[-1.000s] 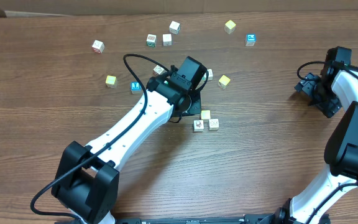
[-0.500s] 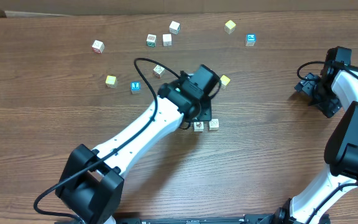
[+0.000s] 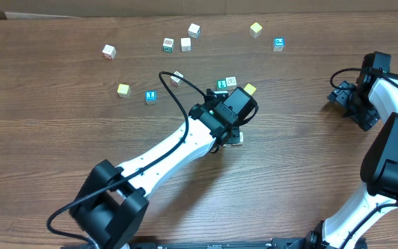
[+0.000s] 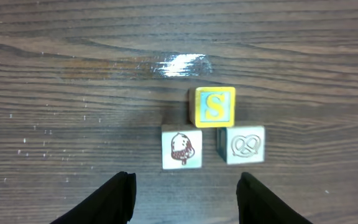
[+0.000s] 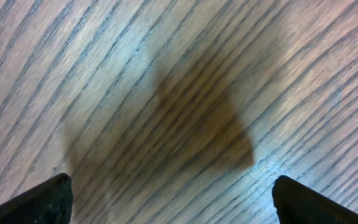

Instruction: Form a circle

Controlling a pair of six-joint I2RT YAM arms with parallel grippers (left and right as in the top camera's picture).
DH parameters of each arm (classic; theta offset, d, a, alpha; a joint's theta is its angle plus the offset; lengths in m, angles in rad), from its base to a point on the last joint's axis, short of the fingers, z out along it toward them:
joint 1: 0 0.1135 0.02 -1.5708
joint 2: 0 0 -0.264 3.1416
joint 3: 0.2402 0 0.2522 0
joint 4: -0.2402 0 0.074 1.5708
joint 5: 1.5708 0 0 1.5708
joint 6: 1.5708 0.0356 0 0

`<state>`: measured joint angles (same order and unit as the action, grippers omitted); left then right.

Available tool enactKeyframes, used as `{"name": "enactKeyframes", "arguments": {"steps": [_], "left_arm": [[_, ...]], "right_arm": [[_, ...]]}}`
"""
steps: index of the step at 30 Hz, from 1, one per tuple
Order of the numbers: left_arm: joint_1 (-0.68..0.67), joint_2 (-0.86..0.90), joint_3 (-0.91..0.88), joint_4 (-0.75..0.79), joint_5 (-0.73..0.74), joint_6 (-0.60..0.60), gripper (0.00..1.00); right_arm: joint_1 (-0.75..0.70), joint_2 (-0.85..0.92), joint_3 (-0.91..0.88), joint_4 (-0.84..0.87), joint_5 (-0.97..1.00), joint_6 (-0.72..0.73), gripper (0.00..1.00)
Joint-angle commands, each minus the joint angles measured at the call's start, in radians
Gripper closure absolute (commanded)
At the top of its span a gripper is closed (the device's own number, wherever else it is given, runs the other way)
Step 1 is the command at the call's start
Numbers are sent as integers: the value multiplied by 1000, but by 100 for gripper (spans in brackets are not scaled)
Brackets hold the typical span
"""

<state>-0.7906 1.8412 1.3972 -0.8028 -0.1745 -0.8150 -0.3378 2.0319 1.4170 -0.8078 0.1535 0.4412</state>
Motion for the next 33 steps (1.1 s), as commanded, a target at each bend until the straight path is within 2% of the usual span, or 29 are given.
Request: {"name": "enactKeyframes", "arguments": {"steps": [1, 11, 17, 24, 27, 31, 33], "left_arm": [[-3, 55, -14, 19, -35, -23, 47], [-2, 83, -14, 50, -35, -1, 50], [-2, 83, -14, 50, -35, 0, 59], [-2, 84, -14, 51, -36, 0, 58], [1, 83, -14, 56, -60, 0, 68], [26, 83, -9, 55, -112, 11, 96], [47, 83, 0, 55, -107, 27, 96]], "right_arm": [[2, -27, -4, 3, 3, 3, 0], [2, -27, -4, 3, 3, 3, 0], [2, -27, -4, 3, 3, 3, 0], [2, -27, -4, 3, 3, 3, 0], [2, -27, -4, 3, 3, 3, 0], [2, -27, -4, 3, 3, 3, 0], [2, -27, -4, 3, 3, 3, 0]]}}
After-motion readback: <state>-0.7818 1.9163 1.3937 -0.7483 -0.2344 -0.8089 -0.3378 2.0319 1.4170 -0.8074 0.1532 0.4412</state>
